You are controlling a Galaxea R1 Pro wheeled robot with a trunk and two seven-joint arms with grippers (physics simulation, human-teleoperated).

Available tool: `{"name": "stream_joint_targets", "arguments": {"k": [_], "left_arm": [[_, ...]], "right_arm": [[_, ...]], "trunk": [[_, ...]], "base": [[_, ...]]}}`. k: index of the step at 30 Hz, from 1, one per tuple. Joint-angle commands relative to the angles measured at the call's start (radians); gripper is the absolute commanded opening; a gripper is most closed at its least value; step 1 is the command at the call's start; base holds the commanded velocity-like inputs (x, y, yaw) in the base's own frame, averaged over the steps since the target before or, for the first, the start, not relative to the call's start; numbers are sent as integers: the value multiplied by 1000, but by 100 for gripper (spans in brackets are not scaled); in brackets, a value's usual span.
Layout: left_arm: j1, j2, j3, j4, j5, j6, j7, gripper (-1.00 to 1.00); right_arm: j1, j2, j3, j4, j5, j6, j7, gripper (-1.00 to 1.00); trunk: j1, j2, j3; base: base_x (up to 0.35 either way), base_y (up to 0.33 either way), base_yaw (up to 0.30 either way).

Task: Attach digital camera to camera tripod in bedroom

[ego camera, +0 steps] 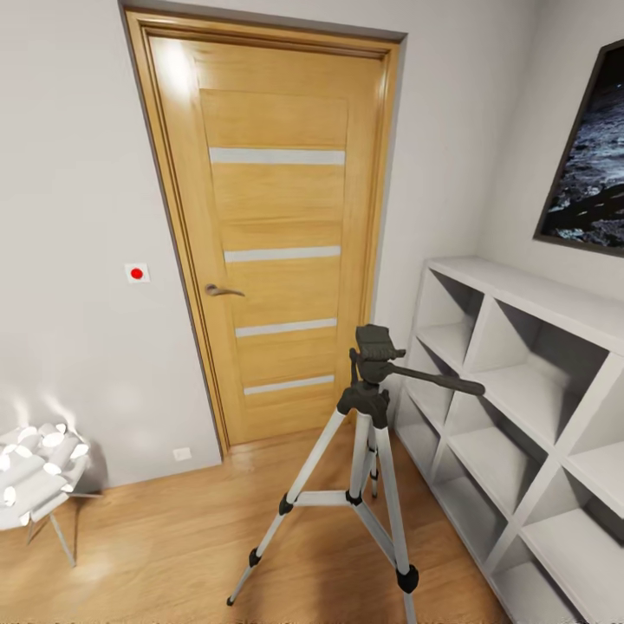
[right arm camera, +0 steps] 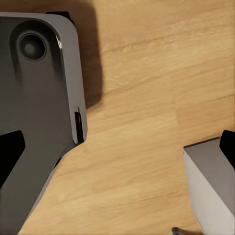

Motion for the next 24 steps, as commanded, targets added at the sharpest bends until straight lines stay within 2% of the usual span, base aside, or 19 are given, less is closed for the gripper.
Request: {"name": "stream_joint_targets", "arguments": {"k": [1,9,24], "left_arm": [[-1,3,-1,2,5,-3,-12,-100],[-1,18,-2,2,7,2,-56,-100],[-1,19,0,2,9,2,-63,-100]], "right_arm": [[-1,-1,-9,3,9,-5,2,100],[-1,-1,-8,3,8,-7,2,100],[-1,0,-9,4,4,-31,2,100]], "trunk": [[0,-2,-4],[0,-2,-17],[0,-2,-41]], "base": [[0,0,0],[0,0,0],[0,0,0]]}}
